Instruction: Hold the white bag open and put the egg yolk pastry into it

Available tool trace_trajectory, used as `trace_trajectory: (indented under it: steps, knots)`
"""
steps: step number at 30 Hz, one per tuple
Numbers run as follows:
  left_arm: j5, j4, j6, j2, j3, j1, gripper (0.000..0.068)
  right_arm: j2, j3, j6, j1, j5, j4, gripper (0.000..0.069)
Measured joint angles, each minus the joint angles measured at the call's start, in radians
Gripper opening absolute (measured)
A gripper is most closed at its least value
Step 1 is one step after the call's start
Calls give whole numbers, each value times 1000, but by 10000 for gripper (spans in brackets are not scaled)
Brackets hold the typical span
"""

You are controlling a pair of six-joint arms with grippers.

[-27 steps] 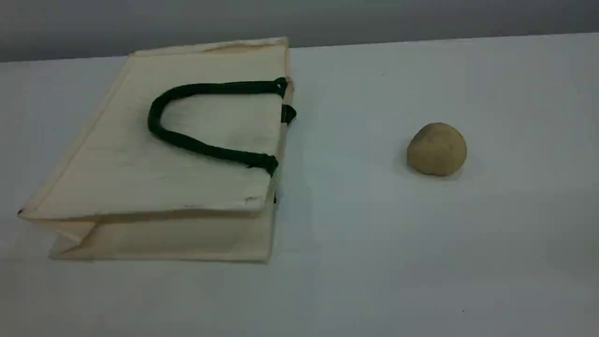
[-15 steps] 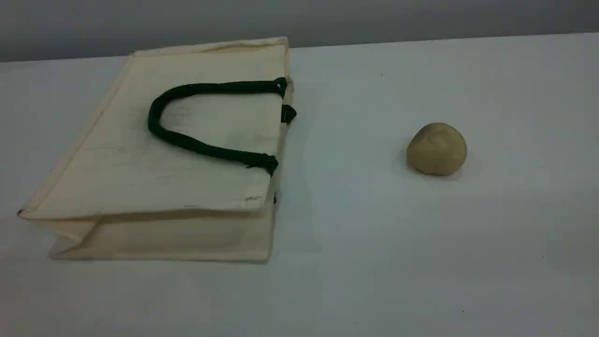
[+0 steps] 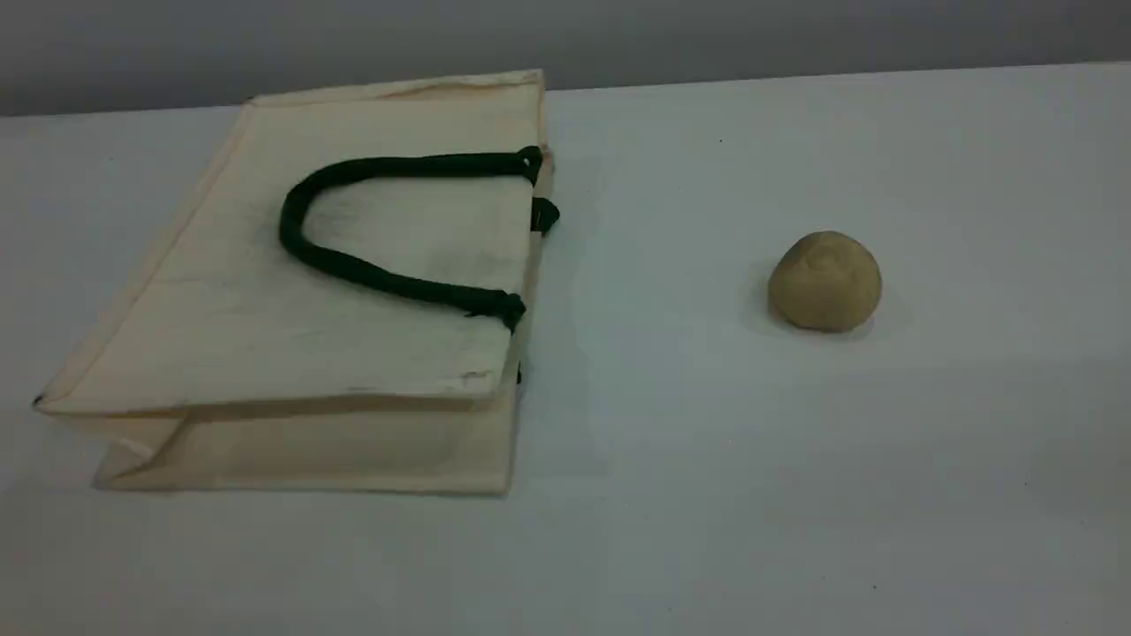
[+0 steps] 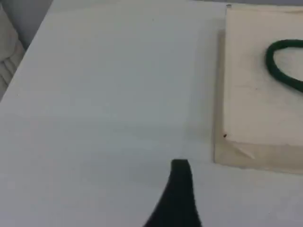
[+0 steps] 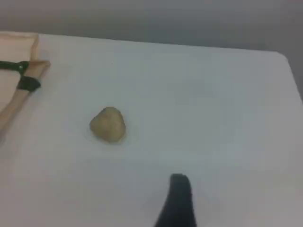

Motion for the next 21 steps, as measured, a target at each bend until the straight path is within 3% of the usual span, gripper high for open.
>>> trace_trajectory:
  steps: [16, 21]
  knots:
    - [0, 0, 0, 0, 0, -4, 593, 0, 0, 0, 0, 0, 1, 554]
    - [0, 0, -1, 0, 0, -41, 593, 0, 0, 11, 0, 0, 24, 554]
